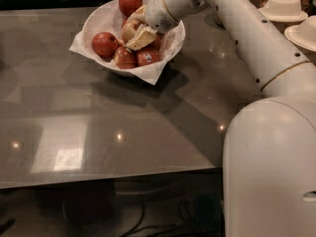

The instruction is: Pick apple from white bowl

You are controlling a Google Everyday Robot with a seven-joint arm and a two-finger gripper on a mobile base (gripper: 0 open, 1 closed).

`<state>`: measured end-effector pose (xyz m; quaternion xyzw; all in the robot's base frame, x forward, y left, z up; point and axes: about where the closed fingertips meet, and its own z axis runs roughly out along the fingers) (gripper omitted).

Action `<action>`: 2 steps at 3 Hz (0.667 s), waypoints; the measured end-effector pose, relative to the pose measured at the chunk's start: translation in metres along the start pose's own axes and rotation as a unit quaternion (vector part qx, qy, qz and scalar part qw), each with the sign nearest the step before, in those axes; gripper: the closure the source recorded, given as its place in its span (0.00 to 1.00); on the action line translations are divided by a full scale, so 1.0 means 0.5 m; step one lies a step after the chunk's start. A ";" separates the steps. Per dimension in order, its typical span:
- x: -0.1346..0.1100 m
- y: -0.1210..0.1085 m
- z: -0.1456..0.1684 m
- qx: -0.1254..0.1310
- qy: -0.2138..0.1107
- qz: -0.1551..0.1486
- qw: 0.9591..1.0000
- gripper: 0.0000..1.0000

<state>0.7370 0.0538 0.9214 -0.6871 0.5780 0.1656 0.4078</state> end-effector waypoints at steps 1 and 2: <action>-0.007 0.001 -0.009 -0.001 0.003 -0.008 1.000 1.00; -0.020 0.000 -0.037 0.001 0.008 -0.024 1.000 1.00</action>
Offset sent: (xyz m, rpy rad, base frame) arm -0.0127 -0.0217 0.0405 -0.0465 -0.0772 0.0260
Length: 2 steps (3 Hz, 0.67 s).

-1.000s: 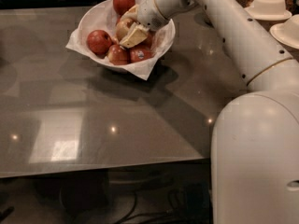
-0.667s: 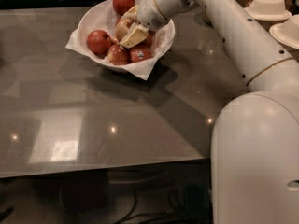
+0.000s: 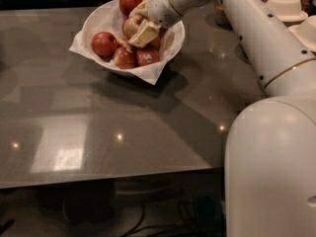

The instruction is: Pick apple from white bowl

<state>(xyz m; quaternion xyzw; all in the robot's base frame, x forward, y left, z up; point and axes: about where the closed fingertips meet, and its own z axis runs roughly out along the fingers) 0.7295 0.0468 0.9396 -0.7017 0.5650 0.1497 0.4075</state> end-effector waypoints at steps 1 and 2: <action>-0.012 0.006 -0.054 0.005 -0.009 -0.011 1.000 1.00; -0.028 0.029 -0.119 0.004 -0.019 -0.014 1.000 1.00</action>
Offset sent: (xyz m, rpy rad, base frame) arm -0.0598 -0.0670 0.0717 0.0483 -0.0348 0.0350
